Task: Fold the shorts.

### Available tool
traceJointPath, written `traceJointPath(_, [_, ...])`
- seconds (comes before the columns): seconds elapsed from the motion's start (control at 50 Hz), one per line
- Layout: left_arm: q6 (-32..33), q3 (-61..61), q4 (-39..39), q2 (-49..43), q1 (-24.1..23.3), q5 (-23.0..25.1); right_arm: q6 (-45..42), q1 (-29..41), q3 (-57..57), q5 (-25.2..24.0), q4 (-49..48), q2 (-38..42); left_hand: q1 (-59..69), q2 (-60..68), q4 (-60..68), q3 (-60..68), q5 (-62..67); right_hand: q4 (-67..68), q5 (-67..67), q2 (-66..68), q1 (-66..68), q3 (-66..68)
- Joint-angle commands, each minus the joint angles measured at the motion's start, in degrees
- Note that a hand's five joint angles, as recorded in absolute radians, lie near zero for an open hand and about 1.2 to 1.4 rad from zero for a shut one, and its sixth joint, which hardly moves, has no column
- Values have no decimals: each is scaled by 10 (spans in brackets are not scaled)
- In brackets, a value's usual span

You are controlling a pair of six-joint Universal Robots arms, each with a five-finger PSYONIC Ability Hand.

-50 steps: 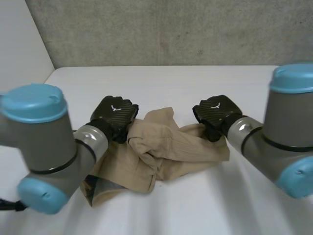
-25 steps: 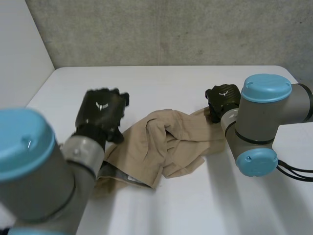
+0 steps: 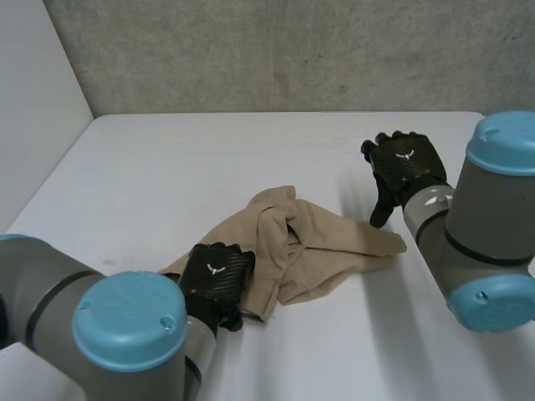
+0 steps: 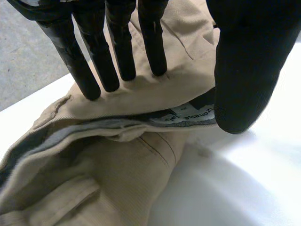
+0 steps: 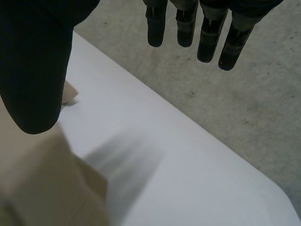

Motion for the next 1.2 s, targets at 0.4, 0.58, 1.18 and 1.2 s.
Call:
traceJointPath(0.4, [114,69,63,188,318,85,-6,-32,68,-30,-6,-53,489,491,494,488,495,-32,-35,-23,-14,-22])
traceJointPath(0.58, [105,256,75,208,352,114,-2,-33,75,-45,-5,-57,489,491,494,488,495,-32,-35,-23,-14,-22])
traceJointPath(1.18, [105,243,67,-98,-100,127,0,-148,74,-70,-9,-102,489,491,494,488,495,-32,-35,-23,-14,-22])
traceJointPath(1.2, [105,243,67,-98,-100,127,0,-148,74,-70,-9,-102,489,491,494,488,495,-32,-35,-23,-14,-22])
